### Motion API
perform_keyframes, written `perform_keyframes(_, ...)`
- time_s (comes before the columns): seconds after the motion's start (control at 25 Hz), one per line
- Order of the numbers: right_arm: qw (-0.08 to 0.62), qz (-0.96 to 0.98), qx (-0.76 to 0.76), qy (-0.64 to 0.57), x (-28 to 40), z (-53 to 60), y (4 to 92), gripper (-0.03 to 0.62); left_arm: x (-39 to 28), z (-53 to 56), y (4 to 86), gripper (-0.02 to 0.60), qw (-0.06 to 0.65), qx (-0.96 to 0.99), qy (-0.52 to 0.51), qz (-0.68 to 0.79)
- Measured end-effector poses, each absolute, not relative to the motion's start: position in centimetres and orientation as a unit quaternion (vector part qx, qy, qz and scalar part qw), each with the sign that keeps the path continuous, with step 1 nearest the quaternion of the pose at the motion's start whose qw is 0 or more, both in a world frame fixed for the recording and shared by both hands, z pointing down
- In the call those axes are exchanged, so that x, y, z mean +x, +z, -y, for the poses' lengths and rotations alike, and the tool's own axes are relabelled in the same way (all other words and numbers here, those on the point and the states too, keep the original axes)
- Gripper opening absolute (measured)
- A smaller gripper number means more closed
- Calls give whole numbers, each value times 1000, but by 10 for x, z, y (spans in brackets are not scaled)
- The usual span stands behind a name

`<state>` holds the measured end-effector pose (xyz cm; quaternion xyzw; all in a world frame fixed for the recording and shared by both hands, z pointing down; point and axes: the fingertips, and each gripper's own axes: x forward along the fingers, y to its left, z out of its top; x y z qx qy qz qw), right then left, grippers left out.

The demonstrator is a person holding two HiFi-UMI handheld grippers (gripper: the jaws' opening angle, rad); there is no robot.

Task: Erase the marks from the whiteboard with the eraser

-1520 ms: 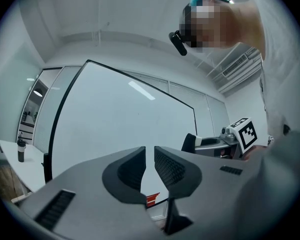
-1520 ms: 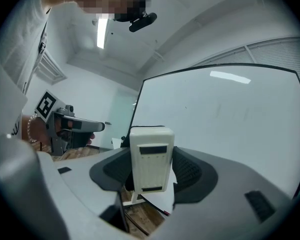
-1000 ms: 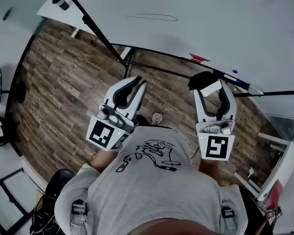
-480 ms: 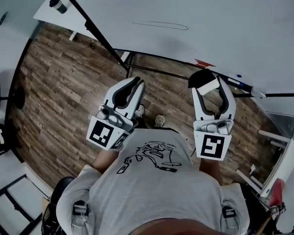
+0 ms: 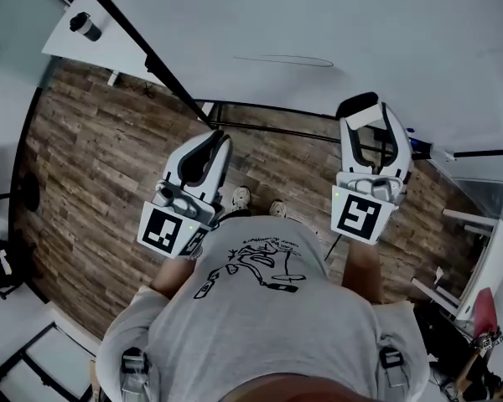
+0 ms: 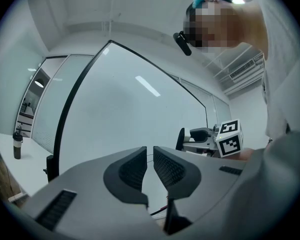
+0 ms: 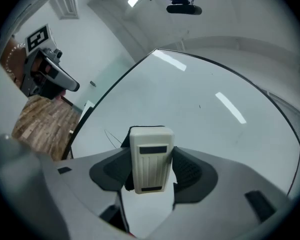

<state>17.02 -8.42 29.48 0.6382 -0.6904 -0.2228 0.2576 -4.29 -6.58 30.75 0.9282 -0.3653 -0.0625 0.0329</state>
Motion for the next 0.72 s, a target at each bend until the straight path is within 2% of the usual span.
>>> perform_keyframes(0.48,291,626,671,-271,201,148,276,256,-42,83,305,54,34,933,-69,352)
perform_keyframes(0.72,278,629,663,-296,191,172,270,253,-42,89,303,54,34,932,-71,353)
